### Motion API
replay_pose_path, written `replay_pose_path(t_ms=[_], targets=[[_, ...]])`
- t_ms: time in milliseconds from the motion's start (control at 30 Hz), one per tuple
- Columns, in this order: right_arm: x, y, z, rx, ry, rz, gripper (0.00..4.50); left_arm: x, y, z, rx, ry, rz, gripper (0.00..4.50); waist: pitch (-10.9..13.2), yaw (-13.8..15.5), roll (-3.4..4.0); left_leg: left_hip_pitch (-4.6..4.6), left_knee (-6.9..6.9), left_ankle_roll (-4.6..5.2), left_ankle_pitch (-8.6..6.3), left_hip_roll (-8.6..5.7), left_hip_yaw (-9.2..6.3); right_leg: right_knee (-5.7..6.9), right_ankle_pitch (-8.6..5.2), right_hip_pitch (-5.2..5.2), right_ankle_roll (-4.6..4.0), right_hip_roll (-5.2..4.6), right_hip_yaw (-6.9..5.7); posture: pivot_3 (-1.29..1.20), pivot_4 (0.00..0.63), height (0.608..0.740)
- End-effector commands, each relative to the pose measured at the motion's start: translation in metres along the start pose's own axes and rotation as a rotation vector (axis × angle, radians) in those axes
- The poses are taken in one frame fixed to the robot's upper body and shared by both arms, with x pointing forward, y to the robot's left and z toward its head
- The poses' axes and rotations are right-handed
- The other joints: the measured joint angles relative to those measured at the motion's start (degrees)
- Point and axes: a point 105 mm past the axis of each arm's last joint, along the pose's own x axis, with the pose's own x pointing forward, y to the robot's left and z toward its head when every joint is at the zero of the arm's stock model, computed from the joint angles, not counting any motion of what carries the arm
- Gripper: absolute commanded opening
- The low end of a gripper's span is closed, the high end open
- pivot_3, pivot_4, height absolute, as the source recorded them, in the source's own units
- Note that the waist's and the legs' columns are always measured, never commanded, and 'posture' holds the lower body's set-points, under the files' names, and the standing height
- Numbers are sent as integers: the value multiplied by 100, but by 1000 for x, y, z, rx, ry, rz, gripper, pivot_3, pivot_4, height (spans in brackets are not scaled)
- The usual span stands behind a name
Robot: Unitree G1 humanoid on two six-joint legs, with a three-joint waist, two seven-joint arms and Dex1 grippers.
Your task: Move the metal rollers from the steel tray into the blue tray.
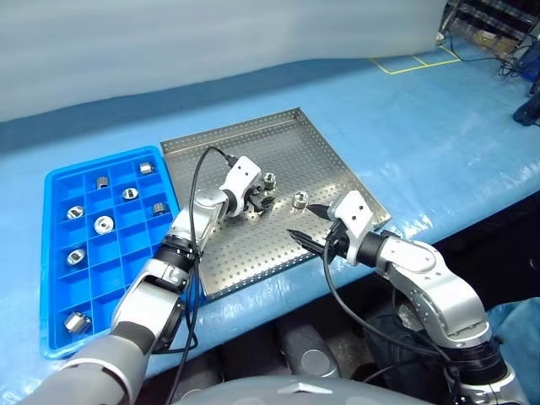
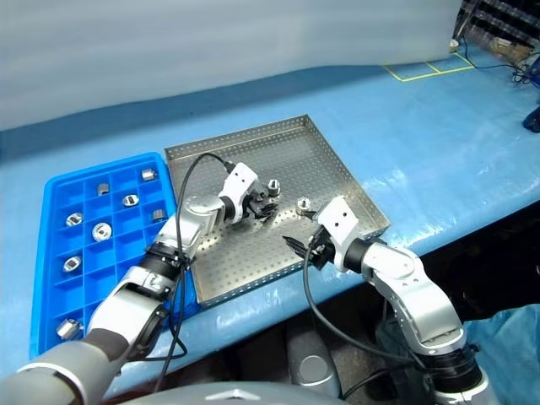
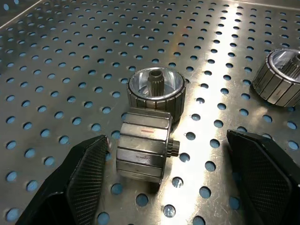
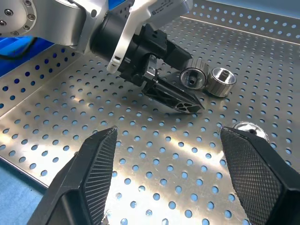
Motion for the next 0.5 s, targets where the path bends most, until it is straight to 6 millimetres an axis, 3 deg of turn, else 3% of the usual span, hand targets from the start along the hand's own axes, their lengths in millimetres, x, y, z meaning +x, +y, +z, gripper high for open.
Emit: replay_pose_path(t_ms=[33, 200, 300, 433, 500], targets=[[-3, 0, 13, -41, -43, -12, 3685, -5, 10, 12, 24, -45, 39, 4426, 0, -33, 0, 0, 0, 0, 0, 0, 1, 0, 1, 0, 2, 0, 2, -362, 150, 740], [1, -2, 13, -55, -45, -13, 3685, -16, 22, 10, -7, -60, 75, 4426, 0, -58, 0, 3, -2, 0, 0, 0, 3, 2, 2, -1, 3, 1, 7, -343, 150, 740], [4, -1, 14, -60, -48, -4, 3685, -16, 21, 7, -43, -61, 69, 3864, 0, -38, 0, 3, -3, 0, 0, -1, 3, 1, 3, -2, 6, 0, 8, -320, 150, 740], [7, 1, 15, -62, -55, 9, 3685, -14, 12, 8, -43, -75, 42, 2580, 0, 7, 0, 2, -3, 0, 0, -4, 3, 0, 4, -2, 7, -1, 8, -315, 150, 740], [8, 1, 15, -64, -58, 11, 3685, -13, 7, 9, -52, -83, 29, 2580, 0, 22, 0, 2, -4, 0, 0, -6, 3, 0, 5, -2, 8, -2, 9, -316, 150, 740]])
